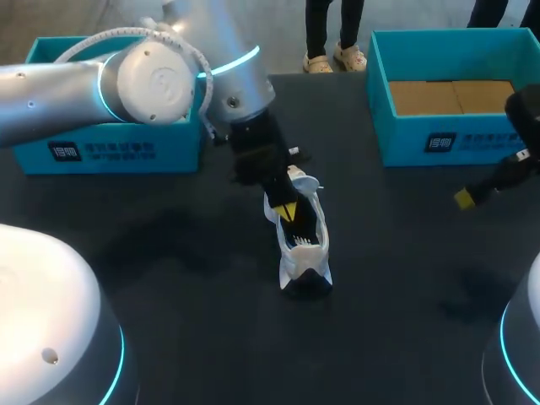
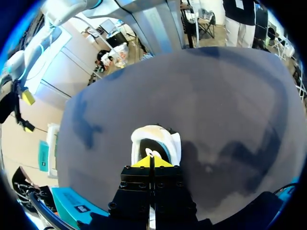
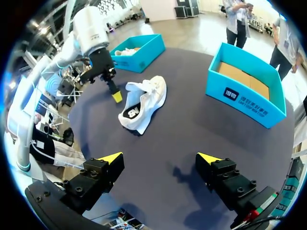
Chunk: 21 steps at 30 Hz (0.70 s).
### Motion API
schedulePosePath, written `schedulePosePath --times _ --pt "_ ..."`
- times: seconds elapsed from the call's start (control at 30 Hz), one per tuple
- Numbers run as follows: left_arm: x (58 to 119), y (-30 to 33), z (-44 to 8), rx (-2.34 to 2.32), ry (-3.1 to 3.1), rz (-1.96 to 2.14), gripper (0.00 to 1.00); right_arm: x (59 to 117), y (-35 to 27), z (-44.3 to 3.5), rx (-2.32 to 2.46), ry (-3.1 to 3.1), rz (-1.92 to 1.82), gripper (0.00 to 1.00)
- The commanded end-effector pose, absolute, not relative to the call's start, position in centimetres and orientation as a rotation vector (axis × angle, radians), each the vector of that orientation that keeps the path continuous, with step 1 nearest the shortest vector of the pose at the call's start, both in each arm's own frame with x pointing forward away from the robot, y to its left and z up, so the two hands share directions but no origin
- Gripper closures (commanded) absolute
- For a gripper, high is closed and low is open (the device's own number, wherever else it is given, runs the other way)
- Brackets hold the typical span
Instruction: Take the shoe out of the shoebox, open the shoe tongue, remove and reinsert the insole, then place the shoe into the shoebox
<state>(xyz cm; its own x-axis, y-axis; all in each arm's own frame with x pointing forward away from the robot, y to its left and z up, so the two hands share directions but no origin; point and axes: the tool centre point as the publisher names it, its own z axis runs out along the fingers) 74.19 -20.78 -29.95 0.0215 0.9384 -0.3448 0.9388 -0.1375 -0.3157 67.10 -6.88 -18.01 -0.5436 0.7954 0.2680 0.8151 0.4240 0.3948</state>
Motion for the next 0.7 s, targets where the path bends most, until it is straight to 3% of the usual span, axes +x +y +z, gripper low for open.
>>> schedulePosePath --times 0.03,0.7 --pt "73.5 -21.5 -29.8 2.285 2.073 -0.634 1.0 66.9 -6.9 -18.1 -1.484 -2.618 -0.763 0.0" --pt "73.4 -22.1 -33.3 2.257 2.152 -0.431 1.0 66.9 -6.9 -18.1 -1.484 -2.618 -0.763 0.0"
